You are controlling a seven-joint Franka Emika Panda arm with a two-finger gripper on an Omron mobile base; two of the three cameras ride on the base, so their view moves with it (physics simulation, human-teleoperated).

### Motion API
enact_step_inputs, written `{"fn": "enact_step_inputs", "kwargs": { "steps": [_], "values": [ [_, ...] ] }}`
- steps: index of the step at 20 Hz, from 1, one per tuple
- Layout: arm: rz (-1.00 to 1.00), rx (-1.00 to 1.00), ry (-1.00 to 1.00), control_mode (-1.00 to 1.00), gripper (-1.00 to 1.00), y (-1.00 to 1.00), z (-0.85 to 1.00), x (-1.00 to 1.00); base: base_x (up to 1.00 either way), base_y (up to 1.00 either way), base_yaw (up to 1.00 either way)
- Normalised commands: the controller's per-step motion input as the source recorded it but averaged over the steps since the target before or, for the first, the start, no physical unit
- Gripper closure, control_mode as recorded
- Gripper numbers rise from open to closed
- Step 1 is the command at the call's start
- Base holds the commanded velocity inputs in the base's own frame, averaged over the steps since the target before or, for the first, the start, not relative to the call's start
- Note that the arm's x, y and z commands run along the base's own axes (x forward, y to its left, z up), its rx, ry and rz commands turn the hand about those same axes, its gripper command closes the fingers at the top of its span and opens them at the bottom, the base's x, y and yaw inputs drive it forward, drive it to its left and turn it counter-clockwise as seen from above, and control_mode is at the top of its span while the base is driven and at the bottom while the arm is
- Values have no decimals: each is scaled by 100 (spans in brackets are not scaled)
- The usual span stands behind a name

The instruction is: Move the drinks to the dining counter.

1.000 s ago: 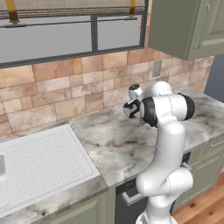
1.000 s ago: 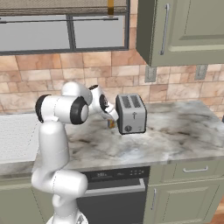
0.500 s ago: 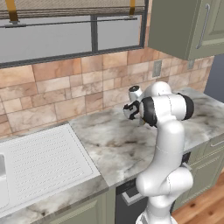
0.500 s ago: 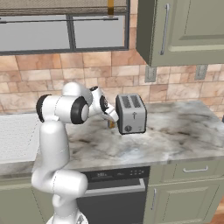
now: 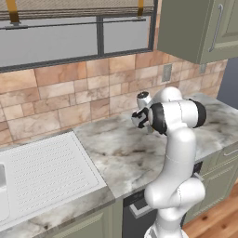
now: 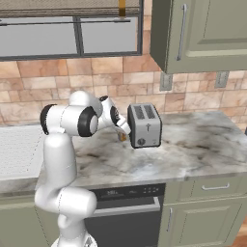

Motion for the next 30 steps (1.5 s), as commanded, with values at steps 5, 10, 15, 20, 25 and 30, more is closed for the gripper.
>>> {"fn": "enact_step_inputs", "kwargs": {
  "steps": [5, 10, 15, 20, 25, 30],
  "values": [
    [0, 0, 0, -100, 100, -17, 0, 0, 0, 0, 0],
    [0, 0, -2, -100, 100, -10, 9, -10, 0, 0, 0],
    [0, 0, -7, -100, 100, -2, 34, -28, 0, 0, 0],
    [0, 0, -8, -100, 100, -2, 31, -33, 0, 0, 0],
    [0, 0, -9, -100, 100, -1, 38, -43, 0, 0, 0],
    [0, 0, -5, -100, 100, 0, 50, -42, 0, 0, 0]
  ]
}}
